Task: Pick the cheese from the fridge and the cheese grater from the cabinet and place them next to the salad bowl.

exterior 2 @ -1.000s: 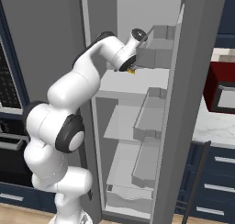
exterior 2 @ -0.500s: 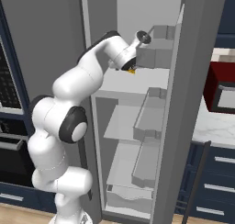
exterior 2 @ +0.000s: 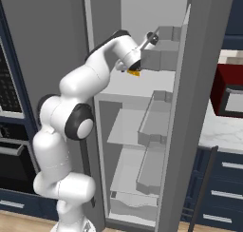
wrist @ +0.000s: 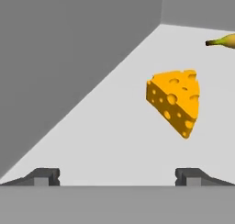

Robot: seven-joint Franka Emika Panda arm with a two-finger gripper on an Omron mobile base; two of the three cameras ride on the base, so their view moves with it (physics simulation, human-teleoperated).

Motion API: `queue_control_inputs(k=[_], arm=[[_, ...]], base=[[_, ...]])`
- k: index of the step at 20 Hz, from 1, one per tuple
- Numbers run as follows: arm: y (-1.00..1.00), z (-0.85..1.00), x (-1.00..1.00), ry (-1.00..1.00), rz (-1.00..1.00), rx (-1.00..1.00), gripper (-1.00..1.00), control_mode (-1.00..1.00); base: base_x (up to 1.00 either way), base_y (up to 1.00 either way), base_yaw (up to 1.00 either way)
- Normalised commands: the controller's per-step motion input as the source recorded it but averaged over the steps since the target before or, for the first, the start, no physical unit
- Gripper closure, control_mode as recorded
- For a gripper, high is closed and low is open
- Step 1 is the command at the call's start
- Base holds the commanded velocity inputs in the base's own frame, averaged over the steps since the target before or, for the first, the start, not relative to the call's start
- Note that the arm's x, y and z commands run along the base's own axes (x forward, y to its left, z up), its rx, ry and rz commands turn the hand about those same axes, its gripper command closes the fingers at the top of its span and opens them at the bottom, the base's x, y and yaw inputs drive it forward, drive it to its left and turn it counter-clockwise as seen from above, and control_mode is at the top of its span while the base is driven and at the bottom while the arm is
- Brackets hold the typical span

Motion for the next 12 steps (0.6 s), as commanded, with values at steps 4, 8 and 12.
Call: queue_control_inputs(k=[4,8,12], arm=[[0.0,-0.04,0.15,0.0,0.01,0.0,-1.0,-1.0],[0.0,-0.09,0.17,0.0,0.0,0.0,-1.0,-1.0],[0.04,-0.18,0.2,0.0,0.0,0.0,-1.0,-1.0]], base=[[0.0,0.0,0.0],[0.0,0.0,0.0],[0.0,0.0,0.0]])
